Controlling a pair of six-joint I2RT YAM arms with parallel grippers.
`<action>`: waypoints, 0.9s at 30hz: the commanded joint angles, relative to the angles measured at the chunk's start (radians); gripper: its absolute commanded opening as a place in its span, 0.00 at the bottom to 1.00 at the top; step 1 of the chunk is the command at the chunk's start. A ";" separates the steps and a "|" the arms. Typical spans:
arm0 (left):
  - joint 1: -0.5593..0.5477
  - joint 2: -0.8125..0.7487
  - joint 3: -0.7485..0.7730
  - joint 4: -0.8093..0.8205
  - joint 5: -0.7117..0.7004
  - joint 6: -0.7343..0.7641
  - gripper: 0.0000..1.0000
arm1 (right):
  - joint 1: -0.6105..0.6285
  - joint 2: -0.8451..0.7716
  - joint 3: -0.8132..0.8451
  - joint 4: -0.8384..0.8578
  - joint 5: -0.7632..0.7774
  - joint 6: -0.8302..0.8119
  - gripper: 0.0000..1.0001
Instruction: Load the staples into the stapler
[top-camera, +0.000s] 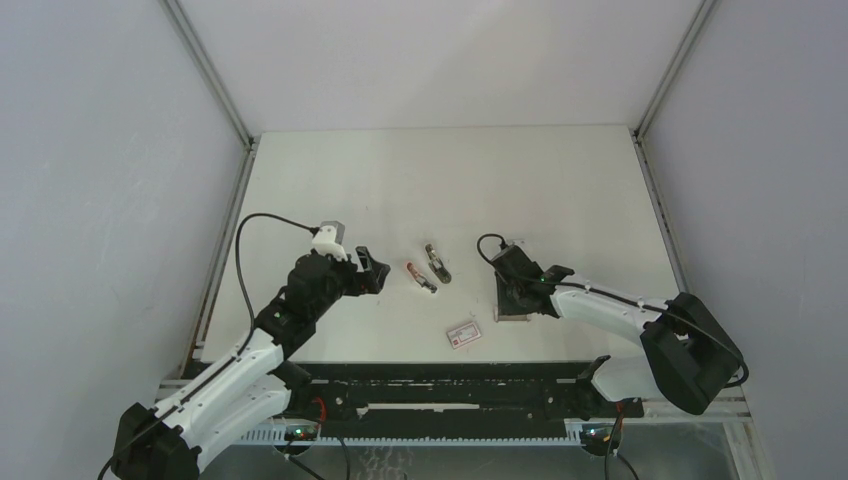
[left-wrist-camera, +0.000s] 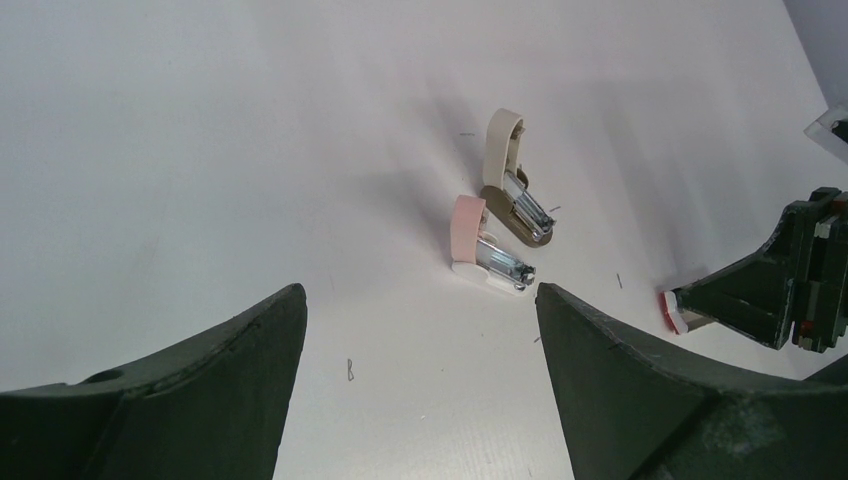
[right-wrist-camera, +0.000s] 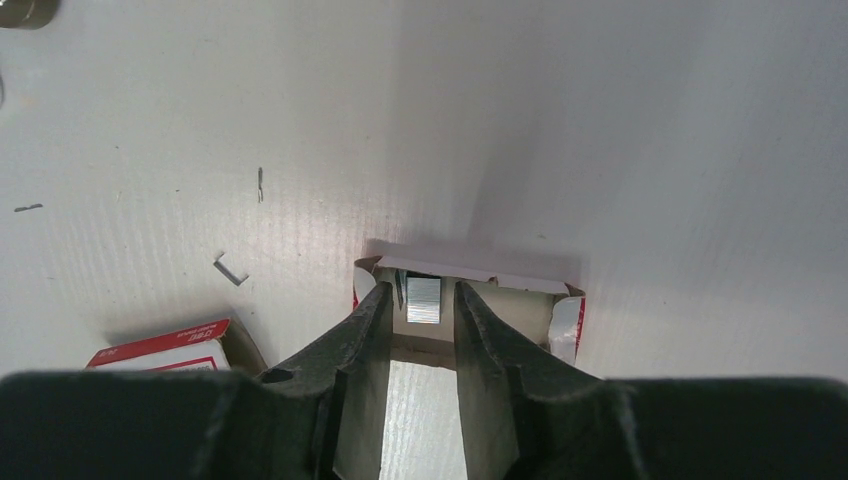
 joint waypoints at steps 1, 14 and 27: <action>0.009 -0.019 -0.028 0.030 0.008 -0.006 0.88 | 0.010 -0.019 0.049 0.033 0.008 0.007 0.30; 0.011 -0.025 -0.031 0.029 0.008 -0.007 0.89 | 0.036 0.043 0.054 0.024 0.044 0.012 0.32; 0.015 -0.044 -0.037 0.021 0.003 -0.005 0.89 | 0.060 0.063 0.060 -0.025 0.140 0.019 0.17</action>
